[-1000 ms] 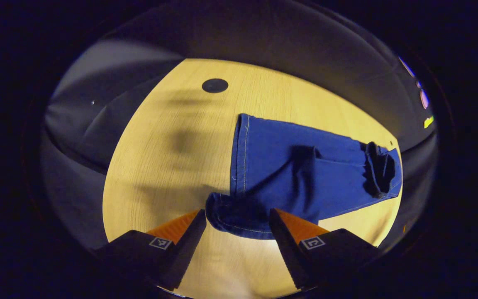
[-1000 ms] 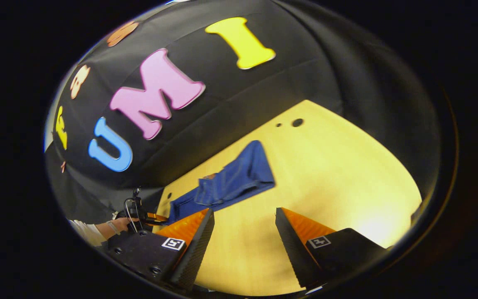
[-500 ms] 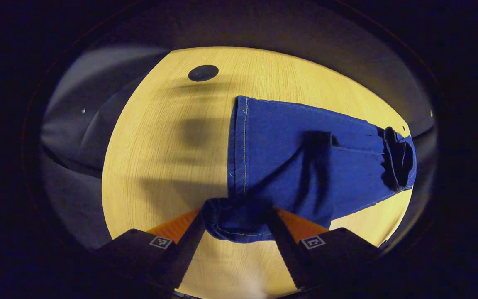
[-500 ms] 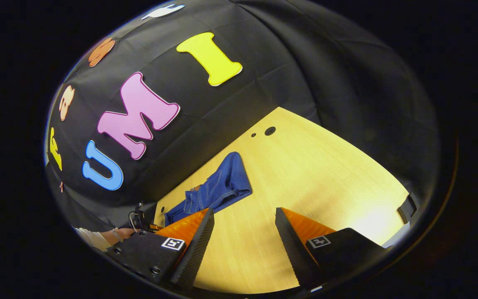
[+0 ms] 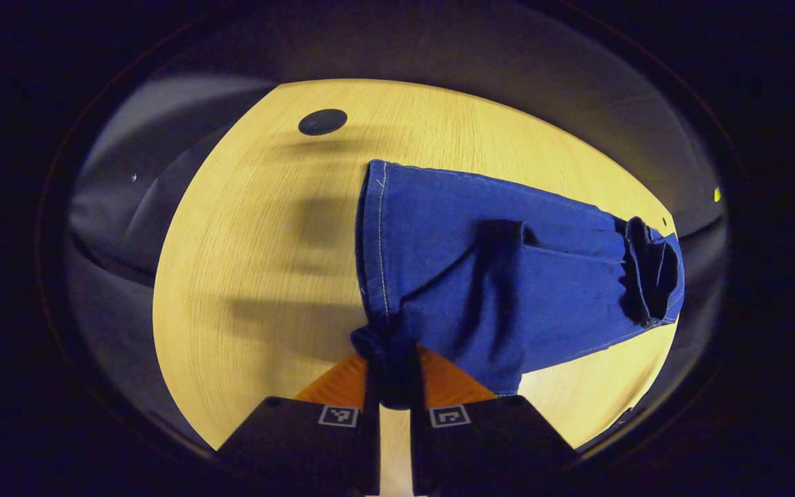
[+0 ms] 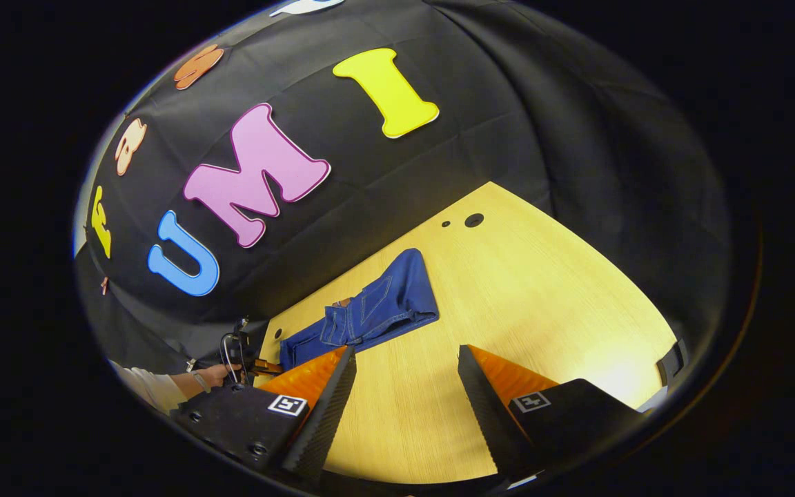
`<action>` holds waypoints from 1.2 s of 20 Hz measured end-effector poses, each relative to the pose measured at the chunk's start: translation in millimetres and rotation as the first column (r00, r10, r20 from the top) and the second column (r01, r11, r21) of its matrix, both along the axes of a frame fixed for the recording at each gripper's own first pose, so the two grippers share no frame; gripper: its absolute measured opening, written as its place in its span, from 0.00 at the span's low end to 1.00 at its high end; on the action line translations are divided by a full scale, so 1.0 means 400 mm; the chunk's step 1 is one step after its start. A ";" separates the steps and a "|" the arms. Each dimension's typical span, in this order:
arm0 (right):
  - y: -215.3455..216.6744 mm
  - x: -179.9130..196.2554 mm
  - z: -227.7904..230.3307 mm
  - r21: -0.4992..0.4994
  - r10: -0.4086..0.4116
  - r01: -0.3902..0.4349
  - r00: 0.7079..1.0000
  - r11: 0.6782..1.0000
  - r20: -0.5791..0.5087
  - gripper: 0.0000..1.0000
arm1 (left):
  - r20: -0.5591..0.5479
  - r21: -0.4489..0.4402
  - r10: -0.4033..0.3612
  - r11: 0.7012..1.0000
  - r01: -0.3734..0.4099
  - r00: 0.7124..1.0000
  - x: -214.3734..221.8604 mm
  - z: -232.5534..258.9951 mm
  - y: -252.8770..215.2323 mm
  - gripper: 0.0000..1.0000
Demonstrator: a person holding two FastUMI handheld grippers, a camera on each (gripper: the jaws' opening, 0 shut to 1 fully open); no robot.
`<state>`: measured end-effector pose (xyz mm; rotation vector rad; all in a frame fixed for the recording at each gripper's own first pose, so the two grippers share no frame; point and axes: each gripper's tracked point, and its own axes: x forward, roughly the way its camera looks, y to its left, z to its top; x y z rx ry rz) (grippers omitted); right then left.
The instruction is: Grasp the waist and the cuffs of the jeans and fold them to make the two legs overlap; first hold the waist and fold one-third of the jeans toward the cuffs, then hold the cuffs and fold the remaining one-third in the same direction to finish folding.
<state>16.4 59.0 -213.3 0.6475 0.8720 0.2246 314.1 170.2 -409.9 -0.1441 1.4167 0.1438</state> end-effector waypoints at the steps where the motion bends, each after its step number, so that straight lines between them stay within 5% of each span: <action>1: -0.005 0.001 0.006 0.000 -0.005 0.005 1.000 1.000 0.005 0.92 | 0.007 0.013 0.008 1.000 -0.008 1.000 0.001 0.007 -0.001 0.21; 6: -0.036 0.016 0.014 0.012 -0.039 0.039 0.999 0.999 0.024 0.92 | 0.091 0.013 -0.074 0.997 0.073 0.993 0.049 0.136 -0.080 0.12; 10: -0.024 0.047 0.012 0.038 -0.037 0.036 0.999 0.999 0.032 0.92 | 0.246 -0.097 -0.158 0.978 0.186 0.956 0.145 0.342 -0.305 0.12; 17: -0.015 0.097 0.042 0.063 -0.003 -0.003 0.996 0.998 0.086 0.92 | 0.502 -0.042 -0.460 0.833 0.552 0.733 0.249 0.619 -0.819 0.12; 18: -0.025 0.095 0.040 0.062 -0.005 -0.001 0.996 0.998 0.087 0.92 | 0.491 -0.042 -0.483 0.818 0.574 0.725 0.230 0.586 -0.895 0.12; 21: -0.070 0.076 0.019 0.053 -0.016 0.012 0.997 0.999 0.073 0.92 | 0.434 -0.166 -0.452 0.810 0.562 0.779 0.230 0.492 -1.069 0.12; 24: -0.125 0.062 0.001 0.046 -0.031 0.028 0.998 0.999 0.059 0.92 | 0.370 -0.172 -0.479 0.807 0.565 0.796 0.204 0.330 -1.158 0.13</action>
